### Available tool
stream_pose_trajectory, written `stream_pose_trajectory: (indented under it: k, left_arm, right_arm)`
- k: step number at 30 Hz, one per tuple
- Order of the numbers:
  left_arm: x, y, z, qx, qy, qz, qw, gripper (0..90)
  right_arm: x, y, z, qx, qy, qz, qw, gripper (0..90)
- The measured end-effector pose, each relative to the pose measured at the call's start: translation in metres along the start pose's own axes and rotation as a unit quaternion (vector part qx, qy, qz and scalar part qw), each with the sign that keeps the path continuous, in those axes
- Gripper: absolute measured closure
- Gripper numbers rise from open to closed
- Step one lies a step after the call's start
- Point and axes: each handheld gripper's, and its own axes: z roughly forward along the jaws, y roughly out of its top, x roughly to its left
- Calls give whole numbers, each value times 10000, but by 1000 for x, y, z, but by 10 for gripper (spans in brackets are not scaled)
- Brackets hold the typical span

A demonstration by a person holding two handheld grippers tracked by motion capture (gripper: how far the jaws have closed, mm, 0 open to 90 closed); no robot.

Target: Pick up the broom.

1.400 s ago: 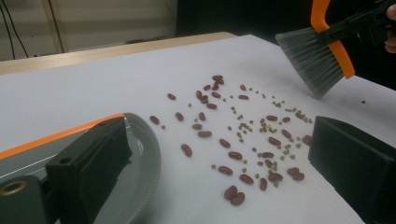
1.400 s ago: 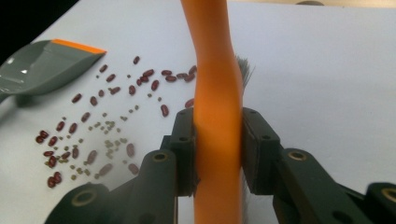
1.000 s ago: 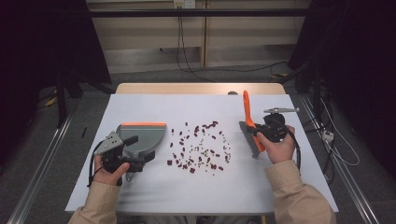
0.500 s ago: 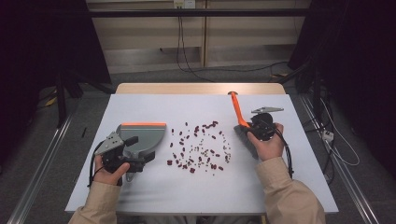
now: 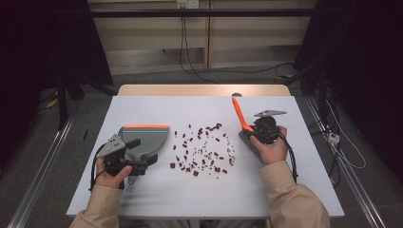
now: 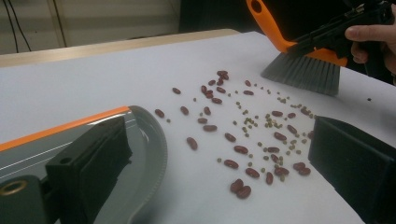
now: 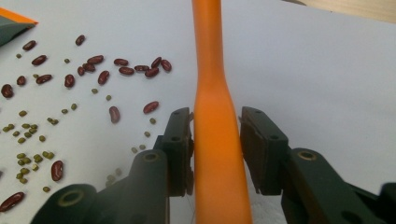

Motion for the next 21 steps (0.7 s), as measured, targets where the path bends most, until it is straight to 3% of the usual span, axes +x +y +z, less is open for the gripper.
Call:
stream_pose_trajectory:
  k: [4, 9, 12, 15, 21]
  left_arm:
    - [0, 0, 0, 5, 2, -3, 10000, 50]
    - [0, 0, 0, 4, 14, 3, 10000, 50]
    - [0, 0, 0, -2, 28, 1, 10000, 50]
    - [0, 0, 0, -8, 33, 4, 10000, 50]
    - [0, 0, -1, -19, 40, -6, 10000, 50]
  right_arm:
    - [-2, -1, -4, -78, 79, 97, 9999, 586]
    - [-1, -3, -11, -140, 82, 16, 9999, 528]
    - [0, -4, -14, -141, 93, -133, 9998, 546]
    - [1, -8, -15, -36, -47, -298, 9995, 575]
    - [1, -15, -18, -27, -69, -264, 9996, 617]
